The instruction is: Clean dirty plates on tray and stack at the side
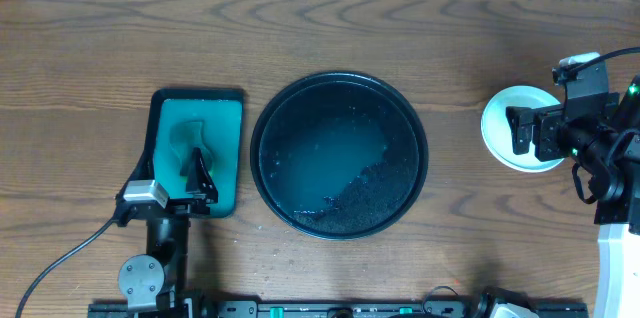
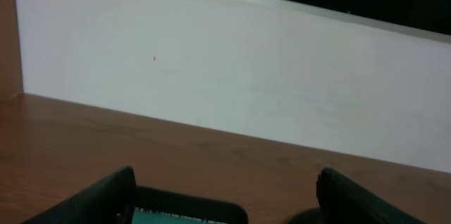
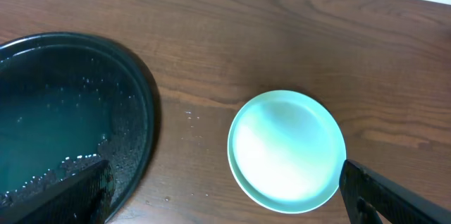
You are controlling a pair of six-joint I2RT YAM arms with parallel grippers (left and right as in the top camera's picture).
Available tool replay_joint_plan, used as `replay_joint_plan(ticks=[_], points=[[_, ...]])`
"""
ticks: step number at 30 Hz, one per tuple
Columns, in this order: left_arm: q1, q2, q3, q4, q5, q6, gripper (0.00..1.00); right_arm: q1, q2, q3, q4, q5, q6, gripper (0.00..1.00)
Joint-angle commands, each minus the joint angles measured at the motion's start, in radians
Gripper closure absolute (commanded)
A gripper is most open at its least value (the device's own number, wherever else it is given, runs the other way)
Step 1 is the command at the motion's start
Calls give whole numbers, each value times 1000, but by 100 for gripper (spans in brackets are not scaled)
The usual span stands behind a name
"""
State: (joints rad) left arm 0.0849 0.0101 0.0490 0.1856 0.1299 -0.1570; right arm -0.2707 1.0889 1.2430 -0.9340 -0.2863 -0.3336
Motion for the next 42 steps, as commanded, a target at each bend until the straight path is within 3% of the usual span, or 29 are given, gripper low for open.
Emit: replay_joint_plan(ticks=[1, 7, 11, 42], points=[[11, -9, -45, 8, -10, -5, 18, 16, -2, 6, -2, 2, -12, 1], [11, -9, -45, -78, -11, -5, 18, 16, -2, 6, -2, 2, -12, 1], [11, -9, -45, -250, -11, -4, 18, 16, -2, 6, -2, 2, -12, 1], [25, -6, -45, -248, -10, -1, 18, 16, -2, 6, -2, 2, -12, 1]])
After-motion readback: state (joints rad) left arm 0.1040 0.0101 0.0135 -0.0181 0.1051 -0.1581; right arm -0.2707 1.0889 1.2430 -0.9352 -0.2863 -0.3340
